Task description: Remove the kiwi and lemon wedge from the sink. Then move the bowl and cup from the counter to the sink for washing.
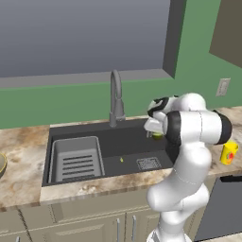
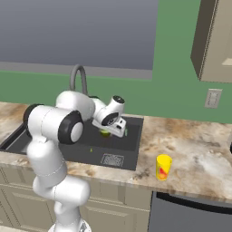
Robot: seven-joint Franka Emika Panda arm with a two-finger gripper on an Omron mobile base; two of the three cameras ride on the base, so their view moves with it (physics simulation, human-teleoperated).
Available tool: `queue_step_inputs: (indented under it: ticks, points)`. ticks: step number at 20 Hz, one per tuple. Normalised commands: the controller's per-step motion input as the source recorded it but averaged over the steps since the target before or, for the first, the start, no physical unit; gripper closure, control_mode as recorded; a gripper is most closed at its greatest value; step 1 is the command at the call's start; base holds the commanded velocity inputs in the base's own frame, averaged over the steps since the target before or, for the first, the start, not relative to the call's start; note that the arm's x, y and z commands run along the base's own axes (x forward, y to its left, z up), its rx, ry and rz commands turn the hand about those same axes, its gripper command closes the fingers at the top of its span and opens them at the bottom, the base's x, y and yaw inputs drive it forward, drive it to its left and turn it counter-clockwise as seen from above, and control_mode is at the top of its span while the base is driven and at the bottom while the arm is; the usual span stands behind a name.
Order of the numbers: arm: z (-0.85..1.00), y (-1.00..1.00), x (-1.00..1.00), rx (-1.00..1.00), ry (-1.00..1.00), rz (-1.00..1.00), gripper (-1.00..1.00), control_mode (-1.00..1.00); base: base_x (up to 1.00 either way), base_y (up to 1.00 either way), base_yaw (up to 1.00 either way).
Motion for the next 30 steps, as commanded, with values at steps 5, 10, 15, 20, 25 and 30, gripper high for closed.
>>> queue_step_inputs:
  ticks: [5, 10, 15, 20, 25, 30]
  points:
    - [0.5, -0.17, -0.18, 0.0, 0.0, 0.0, 1.0, -1.0, 0.0, 0.0, 0.0]
    - [0.43, -0.24, -0.18, 0.0, 0.0, 0.0, 1.0, -1.0, 0.0, 0.0, 0.0]
    - [0.33, -0.31, -0.12, -0.03, 0.0, 0.0, 1.0, -1.0, 0.0, 0.0, 0.0]
    - [0.28, -0.36, -0.08, -0.05, -0.01, 0.0, 1.0, -1.0, 0.0, 0.0, 0.0]
    - [0.2, -0.38, -0.06, -0.05, 0.0, 0.0, 1.0, -1.0, 0.0, 0.0, 0.0]
    - [0.1, -0.43, -0.03, -0.06, 0.0, 0.0, 1.0, -1.0, 0.0, 0.0, 0.0]
